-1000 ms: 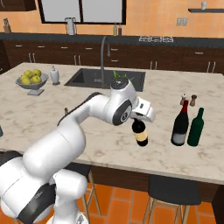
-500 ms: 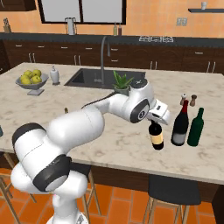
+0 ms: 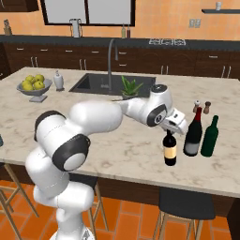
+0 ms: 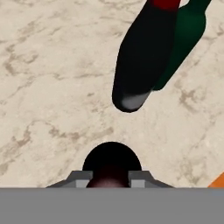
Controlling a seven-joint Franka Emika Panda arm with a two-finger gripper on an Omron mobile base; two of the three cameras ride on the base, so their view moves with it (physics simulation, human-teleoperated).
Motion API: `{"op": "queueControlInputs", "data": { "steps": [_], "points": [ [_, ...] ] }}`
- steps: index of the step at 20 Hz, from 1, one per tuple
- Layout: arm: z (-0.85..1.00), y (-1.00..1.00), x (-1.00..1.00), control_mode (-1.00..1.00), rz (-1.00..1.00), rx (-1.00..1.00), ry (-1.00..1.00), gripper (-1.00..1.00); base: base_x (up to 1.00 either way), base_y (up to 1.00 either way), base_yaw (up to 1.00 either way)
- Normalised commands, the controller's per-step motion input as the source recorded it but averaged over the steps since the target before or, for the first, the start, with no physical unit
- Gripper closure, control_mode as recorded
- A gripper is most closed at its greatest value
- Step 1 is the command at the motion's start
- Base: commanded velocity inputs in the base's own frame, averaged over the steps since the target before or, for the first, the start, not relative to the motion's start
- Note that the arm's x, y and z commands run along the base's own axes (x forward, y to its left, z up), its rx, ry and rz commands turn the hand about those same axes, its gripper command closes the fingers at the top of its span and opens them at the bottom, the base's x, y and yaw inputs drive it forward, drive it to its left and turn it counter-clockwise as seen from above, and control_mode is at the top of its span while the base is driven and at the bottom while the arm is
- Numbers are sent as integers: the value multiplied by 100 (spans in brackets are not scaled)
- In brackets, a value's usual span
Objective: Move the plastic bottles in the middle to the plastics group, and the glass bottles in the middle to the glass group.
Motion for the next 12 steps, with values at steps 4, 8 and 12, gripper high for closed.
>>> {"op": "queueControlInputs", "data": {
  "steps": [4, 8, 12],
  "points": [
    [-50, -32, 12, -100, 0, 6, 0, 100, 0, 0, 0],
    [-64, 0, -6, -100, 0, 1, 0, -100, 0, 0, 0],
    [-24, 21, 0, -100, 0, 0, 0, -100, 0, 0, 0]
  ]
}}
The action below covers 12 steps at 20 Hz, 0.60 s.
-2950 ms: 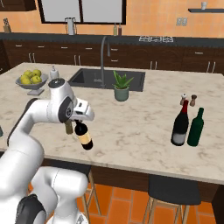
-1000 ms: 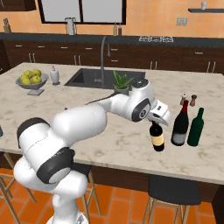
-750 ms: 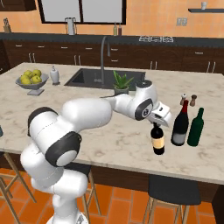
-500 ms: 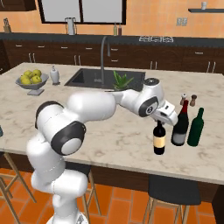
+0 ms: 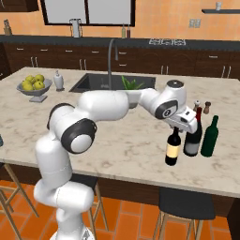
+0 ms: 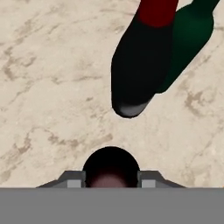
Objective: Move the plastic bottles in the middle to the plastics group, and the glass bottles in the middle to the glass group.
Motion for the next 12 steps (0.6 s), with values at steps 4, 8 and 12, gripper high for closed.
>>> {"op": "queueControlInputs", "data": {
  "steps": [4, 8, 12],
  "points": [
    [22, 12, -12, -100, 0, 0, -7, -100, 0, 0, 0],
    [19, 40, -47, -100, 9, -21, -24, -100, 0, 0, 0],
    [-11, 93, -41, -100, 4, -35, -5, -100, 0, 0, 0]
  ]
}}
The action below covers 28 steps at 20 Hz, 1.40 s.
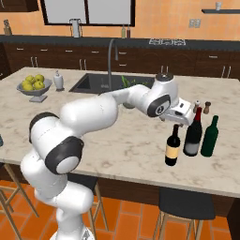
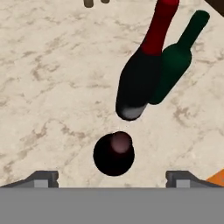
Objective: Move the plastic bottles in the middle to the plastics group, and the glass bottles in the middle to the glass group.
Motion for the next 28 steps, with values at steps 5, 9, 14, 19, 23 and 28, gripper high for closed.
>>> {"op": "queueControlInputs", "data": {
  "steps": [5, 9, 14, 19, 23, 28],
  "points": [
    [-26, 100, -13, -100, 0, -19, 0, -100, 0, 0, 0],
    [-6, 100, -9, -100, 0, -5, 0, -100, 0, 0, 0],
    [0, 100, -4, -100, 0, 0, 0, -100, 0, 0, 0],
    [11, 100, 0, -100, 1, 0, 0, -100, 0, 0, 0],
    [23, 100, 0, -100, 19, 0, 5, -100, 0, 0, 0],
    [32, 100, 1, -100, 27, 0, 26, -100, 0, 0, 0]
  ]
}}
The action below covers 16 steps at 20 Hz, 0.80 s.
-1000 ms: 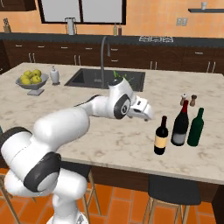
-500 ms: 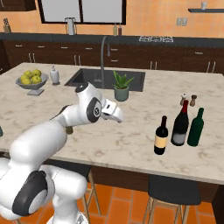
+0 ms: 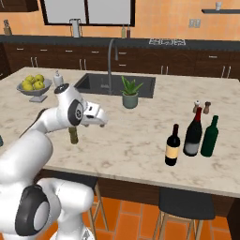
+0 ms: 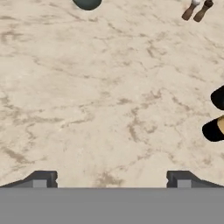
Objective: Move the plastic bottles in the middle to the plastics group, and the glass bottles in the middle to the glass group.
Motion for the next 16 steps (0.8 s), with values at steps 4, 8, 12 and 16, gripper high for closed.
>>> {"op": "queueControlInputs", "data": {
  "steps": [4, 8, 12, 16],
  "points": [
    [27, 98, 4, -100, 27, 0, 18, -100, 0, 0, 0],
    [17, 90, 10, -100, 24, 4, 9, -100, 0, 0, 0],
    [0, 81, 21, -100, 15, 7, 0, -100, 0, 0, 0],
    [-1, 34, 63, -100, 2, 19, 5, -100, 0, 0, 0]
  ]
}}
